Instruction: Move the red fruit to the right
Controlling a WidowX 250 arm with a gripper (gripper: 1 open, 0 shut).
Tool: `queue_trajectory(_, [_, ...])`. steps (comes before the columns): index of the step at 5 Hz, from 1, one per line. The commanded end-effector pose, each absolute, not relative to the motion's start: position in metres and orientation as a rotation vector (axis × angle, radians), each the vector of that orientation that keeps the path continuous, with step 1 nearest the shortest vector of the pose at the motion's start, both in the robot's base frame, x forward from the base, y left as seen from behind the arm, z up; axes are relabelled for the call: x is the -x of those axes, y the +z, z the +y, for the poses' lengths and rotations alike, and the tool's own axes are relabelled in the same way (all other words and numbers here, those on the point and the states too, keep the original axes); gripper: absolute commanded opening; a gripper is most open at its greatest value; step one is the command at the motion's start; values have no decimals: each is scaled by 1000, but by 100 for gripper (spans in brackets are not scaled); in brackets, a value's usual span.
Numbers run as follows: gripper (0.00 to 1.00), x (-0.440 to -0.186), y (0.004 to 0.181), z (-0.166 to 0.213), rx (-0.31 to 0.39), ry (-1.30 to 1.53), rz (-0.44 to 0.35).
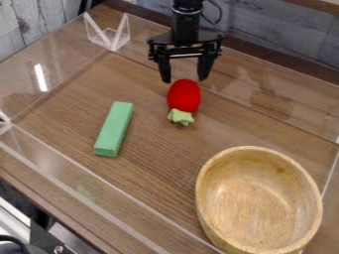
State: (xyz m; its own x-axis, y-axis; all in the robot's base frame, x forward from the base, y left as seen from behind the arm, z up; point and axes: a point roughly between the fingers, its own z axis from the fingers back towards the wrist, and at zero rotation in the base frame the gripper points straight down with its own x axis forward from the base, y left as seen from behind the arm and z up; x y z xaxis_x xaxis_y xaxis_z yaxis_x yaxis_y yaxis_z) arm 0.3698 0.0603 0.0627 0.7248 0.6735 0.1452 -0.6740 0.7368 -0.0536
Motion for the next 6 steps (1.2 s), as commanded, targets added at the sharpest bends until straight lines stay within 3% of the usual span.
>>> queue_trajectory(1, [100,-374,82,56,-2,788,-217])
queue_trajectory(2, [100,-369,86,62,-9,814,-216])
queue_trajectory(3, [0,-371,74,62,-16,821,-212])
queue_trajectory(4, [0,-373,61,62,-23,827,-209])
queue_trajectory(6, [0,-367,67,71,-24,864,-200])
